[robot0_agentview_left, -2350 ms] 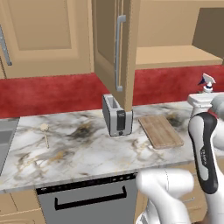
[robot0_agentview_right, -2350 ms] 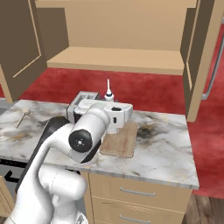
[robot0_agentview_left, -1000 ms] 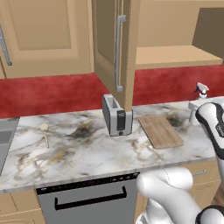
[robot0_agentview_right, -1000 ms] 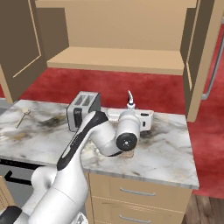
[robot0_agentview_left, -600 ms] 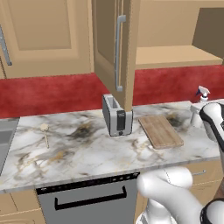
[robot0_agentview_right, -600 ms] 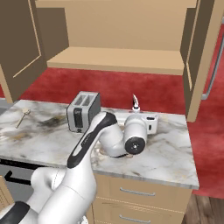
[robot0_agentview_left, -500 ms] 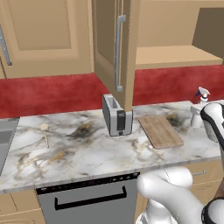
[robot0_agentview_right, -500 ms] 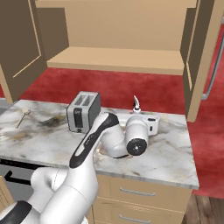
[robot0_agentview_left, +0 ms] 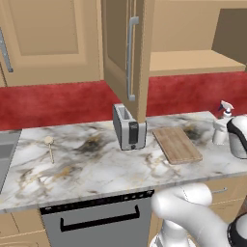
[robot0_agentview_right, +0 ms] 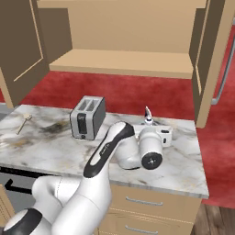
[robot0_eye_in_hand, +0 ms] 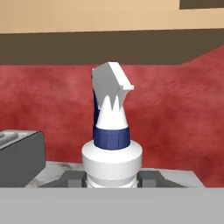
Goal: Grab the spray bottle from the cabinet, then place it next to the cutting board for sanitizing. Then grab the dish brush from the countertop next to the sink and place it next to the cutting board.
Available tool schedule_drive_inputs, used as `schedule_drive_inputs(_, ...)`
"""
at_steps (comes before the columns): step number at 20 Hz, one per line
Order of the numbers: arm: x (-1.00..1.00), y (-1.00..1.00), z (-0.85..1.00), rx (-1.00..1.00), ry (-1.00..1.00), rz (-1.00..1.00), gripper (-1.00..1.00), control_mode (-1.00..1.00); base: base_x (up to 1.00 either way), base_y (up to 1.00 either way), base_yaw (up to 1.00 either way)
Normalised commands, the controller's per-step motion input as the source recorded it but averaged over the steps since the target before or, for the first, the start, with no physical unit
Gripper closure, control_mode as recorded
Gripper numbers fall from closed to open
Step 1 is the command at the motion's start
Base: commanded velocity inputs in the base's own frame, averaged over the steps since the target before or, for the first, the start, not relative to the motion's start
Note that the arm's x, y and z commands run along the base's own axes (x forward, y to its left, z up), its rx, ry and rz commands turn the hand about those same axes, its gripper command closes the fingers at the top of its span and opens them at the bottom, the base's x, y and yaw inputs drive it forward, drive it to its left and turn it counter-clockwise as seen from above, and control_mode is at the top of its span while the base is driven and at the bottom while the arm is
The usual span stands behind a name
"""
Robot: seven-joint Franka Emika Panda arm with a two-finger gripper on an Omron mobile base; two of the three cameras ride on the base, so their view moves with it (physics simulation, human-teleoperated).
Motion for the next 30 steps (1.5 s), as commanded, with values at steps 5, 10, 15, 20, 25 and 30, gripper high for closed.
schedule_drive_inputs(5, 0.08, -0.05, -0.21, 0.00, 0.00, 0.00, 1.00, -1.00, 0.00, 0.00, 0.00)
schedule_drive_inputs(10, 0.22, 0.00, -0.22, 0.00, 0.01, 0.01, 1.00, -1.00, 0.00, 0.00, 0.00)
schedule_drive_inputs(15, 0.33, 0.00, -0.24, 0.00, 0.01, 0.08, 1.00, -1.00, 0.00, 0.00, 0.00)
schedule_drive_inputs(20, 0.29, 0.00, -0.21, 0.00, 0.00, 0.09, 1.00, -1.00, 0.00, 0.00, 0.00)
schedule_drive_inputs(25, 0.26, 0.00, -0.24, 0.00, 0.00, 0.09, 1.00, -1.00, 0.00, 0.00, 0.00)
schedule_drive_inputs(30, 0.19, -0.01, -0.26, 0.00, 0.00, 0.07, 1.00, -1.00, 0.00, 0.00, 0.00)
